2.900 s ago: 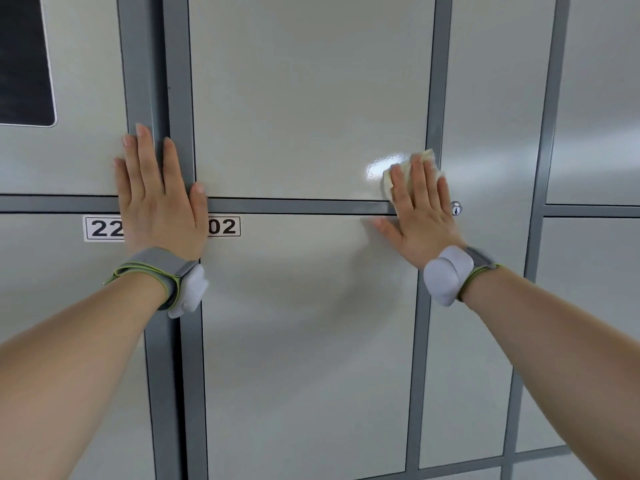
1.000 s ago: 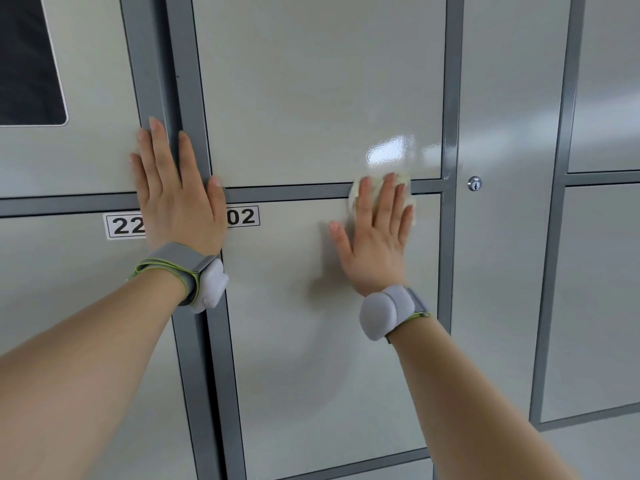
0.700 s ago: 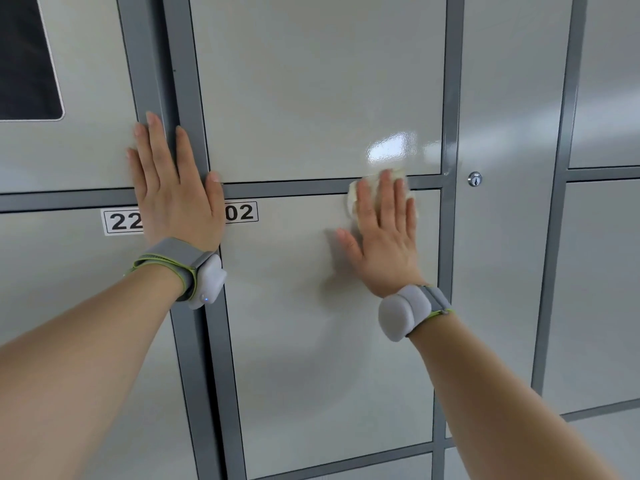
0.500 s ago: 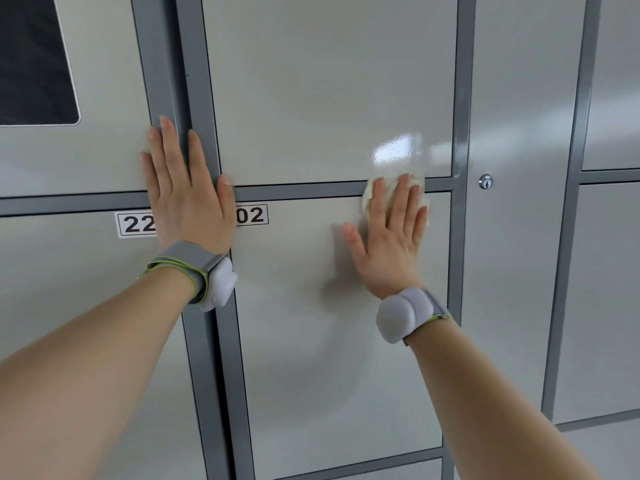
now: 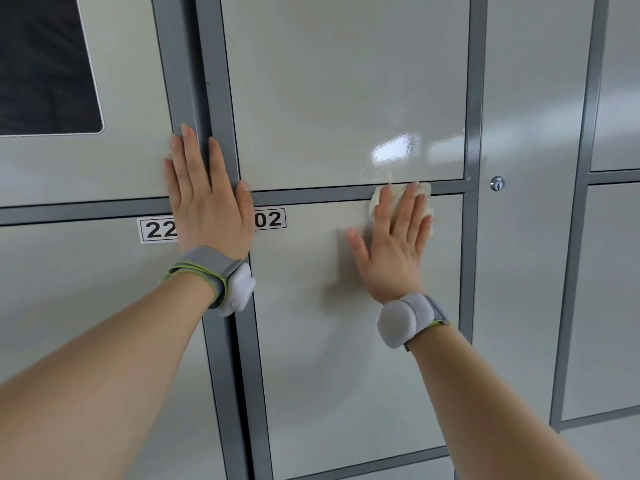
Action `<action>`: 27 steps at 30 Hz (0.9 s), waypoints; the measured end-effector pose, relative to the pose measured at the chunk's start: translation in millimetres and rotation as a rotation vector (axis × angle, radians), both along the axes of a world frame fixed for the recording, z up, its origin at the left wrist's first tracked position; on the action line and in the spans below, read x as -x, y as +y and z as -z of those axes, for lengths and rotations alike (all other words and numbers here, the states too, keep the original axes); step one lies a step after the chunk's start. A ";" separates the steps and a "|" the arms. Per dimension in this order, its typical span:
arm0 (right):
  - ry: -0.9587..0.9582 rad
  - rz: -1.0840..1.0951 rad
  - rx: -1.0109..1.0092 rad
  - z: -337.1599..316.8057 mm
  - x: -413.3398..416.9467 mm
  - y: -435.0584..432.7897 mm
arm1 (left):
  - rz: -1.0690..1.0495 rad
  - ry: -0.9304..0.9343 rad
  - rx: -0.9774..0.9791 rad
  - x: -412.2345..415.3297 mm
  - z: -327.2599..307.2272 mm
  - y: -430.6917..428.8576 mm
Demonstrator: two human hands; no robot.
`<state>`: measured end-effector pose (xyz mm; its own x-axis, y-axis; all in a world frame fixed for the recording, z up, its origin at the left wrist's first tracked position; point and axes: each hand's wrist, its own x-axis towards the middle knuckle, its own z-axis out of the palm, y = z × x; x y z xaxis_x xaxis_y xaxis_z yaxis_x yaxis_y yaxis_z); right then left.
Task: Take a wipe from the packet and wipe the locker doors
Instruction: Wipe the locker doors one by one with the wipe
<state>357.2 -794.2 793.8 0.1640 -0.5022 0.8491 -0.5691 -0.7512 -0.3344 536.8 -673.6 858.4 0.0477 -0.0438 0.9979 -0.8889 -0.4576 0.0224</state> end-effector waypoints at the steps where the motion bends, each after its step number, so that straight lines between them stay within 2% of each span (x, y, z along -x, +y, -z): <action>1: 0.028 -0.015 0.024 1.4 -5.5 5.5 | 0.004 0.001 -0.004 -0.4 -0.2 0.2; 4: 0.132 -0.044 0.134 12.7 -19.5 18.8 | 0.022 0.002 -0.012 -0.8 -0.2 1.2; 8: 0.181 -0.035 0.184 21.2 -19.9 17.0 | 0.055 0.005 -0.024 -0.5 0.4 2.5; 10: 0.136 0.007 0.162 16.1 -15.3 13.8 | 0.062 0.000 -0.036 -1.3 -0.5 3.6; 14: -0.044 0.016 -0.038 3.0 -15.9 14.3 | 0.084 -0.021 -0.082 -3.5 -0.6 8.3; 16: -0.065 0.012 -0.057 1.8 -24.5 21.7 | 0.101 -0.047 -0.108 -8.4 -0.6 14.7; 21: 0.099 -0.009 0.060 12.1 -47.8 42.7 | 0.145 -0.146 -0.183 -21.4 -1.5 29.0; 24: 0.171 -0.037 0.084 15.4 -47.0 46.6 | 0.184 -0.137 -0.217 -24.6 0.5 39.3; 27: 0.141 -0.013 0.050 9.7 -36.5 43.2 | 0.167 -0.086 -0.181 -38.6 8.9 51.2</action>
